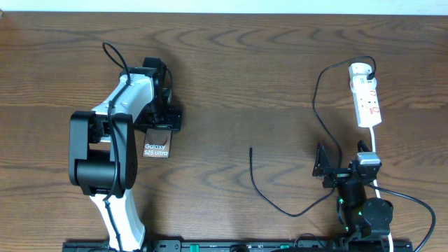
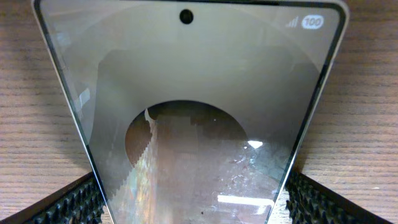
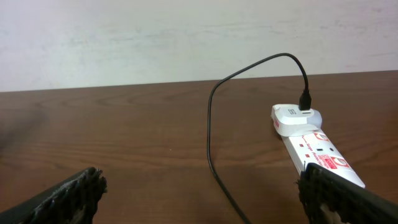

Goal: Plug charger to phone and switch on socket
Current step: 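Lower the left gripper and grasp the phone's top edge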

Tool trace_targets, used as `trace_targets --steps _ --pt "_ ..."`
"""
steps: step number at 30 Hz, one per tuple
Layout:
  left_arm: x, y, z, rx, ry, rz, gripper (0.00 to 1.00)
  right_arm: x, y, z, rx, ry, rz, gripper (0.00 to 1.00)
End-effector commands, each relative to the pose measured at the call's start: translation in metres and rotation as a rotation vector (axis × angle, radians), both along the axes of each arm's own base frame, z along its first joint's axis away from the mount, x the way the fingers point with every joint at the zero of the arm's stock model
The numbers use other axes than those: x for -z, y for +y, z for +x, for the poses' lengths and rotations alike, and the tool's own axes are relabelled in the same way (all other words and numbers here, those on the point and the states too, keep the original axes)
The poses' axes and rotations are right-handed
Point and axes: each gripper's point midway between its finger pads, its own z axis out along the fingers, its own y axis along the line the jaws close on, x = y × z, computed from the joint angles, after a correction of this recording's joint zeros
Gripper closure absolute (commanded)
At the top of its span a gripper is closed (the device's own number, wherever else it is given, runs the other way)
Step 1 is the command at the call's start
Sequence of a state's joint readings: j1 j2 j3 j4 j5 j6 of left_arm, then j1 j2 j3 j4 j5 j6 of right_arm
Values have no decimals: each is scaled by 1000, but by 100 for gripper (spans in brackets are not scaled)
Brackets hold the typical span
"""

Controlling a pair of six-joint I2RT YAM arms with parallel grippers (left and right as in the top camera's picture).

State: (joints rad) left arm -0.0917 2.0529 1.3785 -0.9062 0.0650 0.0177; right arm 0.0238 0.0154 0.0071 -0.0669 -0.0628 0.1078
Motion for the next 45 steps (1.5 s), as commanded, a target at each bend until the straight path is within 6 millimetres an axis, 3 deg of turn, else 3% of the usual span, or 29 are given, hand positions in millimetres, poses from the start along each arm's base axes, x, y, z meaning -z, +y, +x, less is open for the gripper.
trace_targets --steps 1,19,26,45 --pt "6 0 -6 41 18 -8 9 1 1 0 -4 2 15 1" --pt "6 0 -8 67 26 -10 9 1 1 0 -4 2 15 1" --pt "6 0 -8 67 26 -10 18 1 1 0 -4 2 15 1" --pt "6 0 -8 67 25 -10 20 1 1 0 -4 2 15 1"
